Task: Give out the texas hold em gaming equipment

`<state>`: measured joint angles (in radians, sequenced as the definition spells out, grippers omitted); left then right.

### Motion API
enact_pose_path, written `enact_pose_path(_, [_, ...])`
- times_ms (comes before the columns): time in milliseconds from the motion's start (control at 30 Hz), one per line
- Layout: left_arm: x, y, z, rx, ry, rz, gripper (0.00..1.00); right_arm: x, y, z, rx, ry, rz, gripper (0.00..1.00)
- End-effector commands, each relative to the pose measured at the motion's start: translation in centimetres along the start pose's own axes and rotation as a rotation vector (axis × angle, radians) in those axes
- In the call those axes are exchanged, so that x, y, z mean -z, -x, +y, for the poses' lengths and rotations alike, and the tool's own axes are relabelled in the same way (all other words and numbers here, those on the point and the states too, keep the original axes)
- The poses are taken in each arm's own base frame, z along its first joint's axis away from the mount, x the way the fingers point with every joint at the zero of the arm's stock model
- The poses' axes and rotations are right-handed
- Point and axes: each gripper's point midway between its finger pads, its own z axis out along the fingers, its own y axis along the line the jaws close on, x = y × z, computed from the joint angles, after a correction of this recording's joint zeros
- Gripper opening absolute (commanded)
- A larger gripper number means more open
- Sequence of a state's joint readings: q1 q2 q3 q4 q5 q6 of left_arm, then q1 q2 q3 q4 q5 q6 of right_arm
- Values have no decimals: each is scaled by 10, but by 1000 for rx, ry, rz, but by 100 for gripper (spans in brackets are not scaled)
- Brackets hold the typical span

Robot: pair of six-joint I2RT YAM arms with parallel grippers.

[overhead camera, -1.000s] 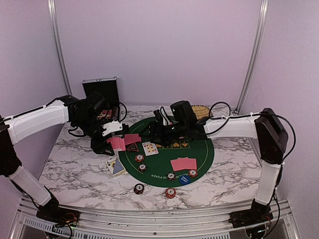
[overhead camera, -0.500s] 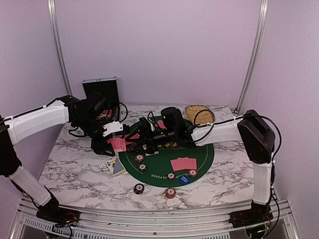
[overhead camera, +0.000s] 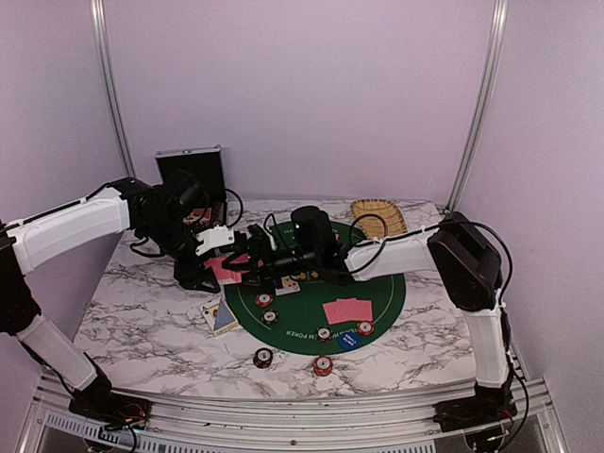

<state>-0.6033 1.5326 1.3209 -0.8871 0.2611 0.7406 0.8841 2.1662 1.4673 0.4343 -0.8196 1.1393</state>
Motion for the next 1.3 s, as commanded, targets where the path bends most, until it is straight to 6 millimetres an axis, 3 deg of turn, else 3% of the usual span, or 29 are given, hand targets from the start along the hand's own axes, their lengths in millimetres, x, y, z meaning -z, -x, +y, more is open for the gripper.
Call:
enact_pose_path(0, [10,12,-1,-6,-4,-41,0,-14,4,23,35,76,15,87])
enact_pose_path(300, [7,12,-1,-3,-7,-35,0,-33,-1,21,22,99,55,88])
enact_pose_path(633, [11,13,0,-9,5,-39,0,-44,-2,0,-2,26,86,87])
enact_pose_path(833, [15,15,0,-11,15,-49,0,-33,-3,-30,-52,-63,73,83])
enact_pose_path(1267, [17,11,-2,-7,20,-47,0,-3,-8,-30,-52,-90,45,78])
